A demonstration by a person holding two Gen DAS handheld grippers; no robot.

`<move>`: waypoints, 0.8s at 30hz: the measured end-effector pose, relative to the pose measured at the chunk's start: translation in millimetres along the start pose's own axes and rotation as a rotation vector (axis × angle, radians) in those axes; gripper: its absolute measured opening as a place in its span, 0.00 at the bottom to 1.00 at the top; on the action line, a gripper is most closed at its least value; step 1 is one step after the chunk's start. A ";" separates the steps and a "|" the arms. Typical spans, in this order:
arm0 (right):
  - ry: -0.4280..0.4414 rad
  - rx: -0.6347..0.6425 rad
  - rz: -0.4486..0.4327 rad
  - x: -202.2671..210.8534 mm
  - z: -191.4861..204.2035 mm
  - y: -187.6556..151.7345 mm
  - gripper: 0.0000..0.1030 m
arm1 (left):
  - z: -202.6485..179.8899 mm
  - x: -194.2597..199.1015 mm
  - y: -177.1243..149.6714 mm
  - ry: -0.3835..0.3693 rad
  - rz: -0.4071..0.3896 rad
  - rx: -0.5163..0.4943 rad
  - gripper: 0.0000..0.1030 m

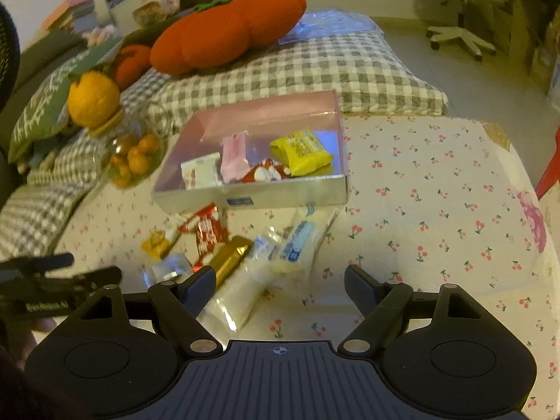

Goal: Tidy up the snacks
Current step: 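Grasp the brown-labelled cake packet with the left tool while the right grasps the clear packet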

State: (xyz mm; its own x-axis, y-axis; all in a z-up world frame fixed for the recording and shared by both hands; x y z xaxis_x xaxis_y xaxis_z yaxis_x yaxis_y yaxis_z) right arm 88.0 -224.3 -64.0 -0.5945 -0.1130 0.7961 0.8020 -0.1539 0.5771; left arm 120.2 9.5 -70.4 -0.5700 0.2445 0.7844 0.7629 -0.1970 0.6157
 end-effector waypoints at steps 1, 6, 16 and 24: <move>-0.003 0.009 0.003 -0.7 0.3 -2.9 0.80 | 0.8 -0.1 -3.2 -0.004 0.004 -0.006 0.98; -0.020 0.080 0.026 -4.9 1.7 -19.0 0.80 | -3.9 -3.5 -23.2 -0.024 0.048 -0.042 0.98; -0.066 0.074 0.089 -15.1 -11.7 -34.2 0.80 | -37.7 -11.5 -45.6 -0.114 0.119 -0.083 0.94; -0.052 0.042 0.116 -23.8 -4.8 -33.4 0.80 | -64.2 -24.1 -53.1 -0.139 0.166 -0.109 0.71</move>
State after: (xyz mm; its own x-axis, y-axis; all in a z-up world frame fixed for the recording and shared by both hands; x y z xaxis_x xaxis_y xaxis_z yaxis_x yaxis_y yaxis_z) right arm 75.1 -221.3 -103.1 -0.4951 -0.0761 0.8655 0.8674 -0.1010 0.4873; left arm 73.8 -46.9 -117.2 -0.3866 0.3270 0.8623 0.8010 -0.3444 0.4897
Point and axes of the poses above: each gripper's, at about its wrist camera, not at the fingertips, and x roughly against the way its jaws point, z to its left, y to its top, the point moved 6 cm from there along -x, roughly the way its jaws point, and after that the axes turned 3 degrees about -y, right-handed, at the moved point
